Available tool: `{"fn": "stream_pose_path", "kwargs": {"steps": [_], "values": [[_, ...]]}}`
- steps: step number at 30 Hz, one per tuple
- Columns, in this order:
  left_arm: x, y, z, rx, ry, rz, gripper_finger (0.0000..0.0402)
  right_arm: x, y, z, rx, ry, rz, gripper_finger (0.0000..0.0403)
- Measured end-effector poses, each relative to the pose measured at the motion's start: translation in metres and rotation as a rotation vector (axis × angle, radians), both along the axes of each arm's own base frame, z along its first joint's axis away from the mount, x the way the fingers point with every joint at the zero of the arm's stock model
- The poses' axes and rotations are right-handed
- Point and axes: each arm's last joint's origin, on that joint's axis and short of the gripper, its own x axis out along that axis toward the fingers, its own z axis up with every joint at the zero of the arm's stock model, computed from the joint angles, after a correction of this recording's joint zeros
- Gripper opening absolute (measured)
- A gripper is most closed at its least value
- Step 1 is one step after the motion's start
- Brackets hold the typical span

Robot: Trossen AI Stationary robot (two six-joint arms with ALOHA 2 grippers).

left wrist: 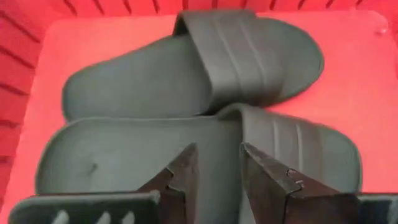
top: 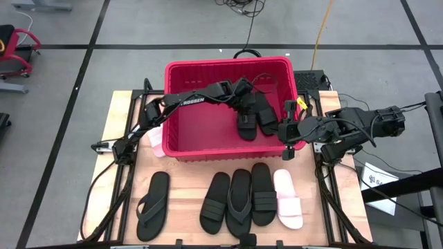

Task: Pick and place slides into bin
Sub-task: Put the black slipper into the red organizer bin

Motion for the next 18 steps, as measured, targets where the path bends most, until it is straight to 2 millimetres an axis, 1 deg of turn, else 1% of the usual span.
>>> {"fn": "stream_pose_path", "kwargs": {"steps": [2, 10, 14, 18], "values": [[0.001, 0.002, -0.001, 0.009, -0.005, 0.007, 0.0113, 0.000, 0.000, 0.000, 0.001, -0.001, -0.002, 0.0000], [-0.009, 0.006, -0.009, -0.017, 0.101, 0.012, 0.0113, 0.000, 0.000, 0.000, -0.001, 0.000, -0.001, 0.0000], [-0.014, 0.005, -0.012, -0.030, 0.156, 0.004, 0.0113, 0.000, 0.000, 0.000, -0.002, -0.001, 0.000, 0.0000], [-0.013, 0.001, -0.012, -0.027, 0.157, -0.010, 0.0113, 0.000, 0.000, 0.000, -0.004, 0.000, 0.001, 0.0000]]}}
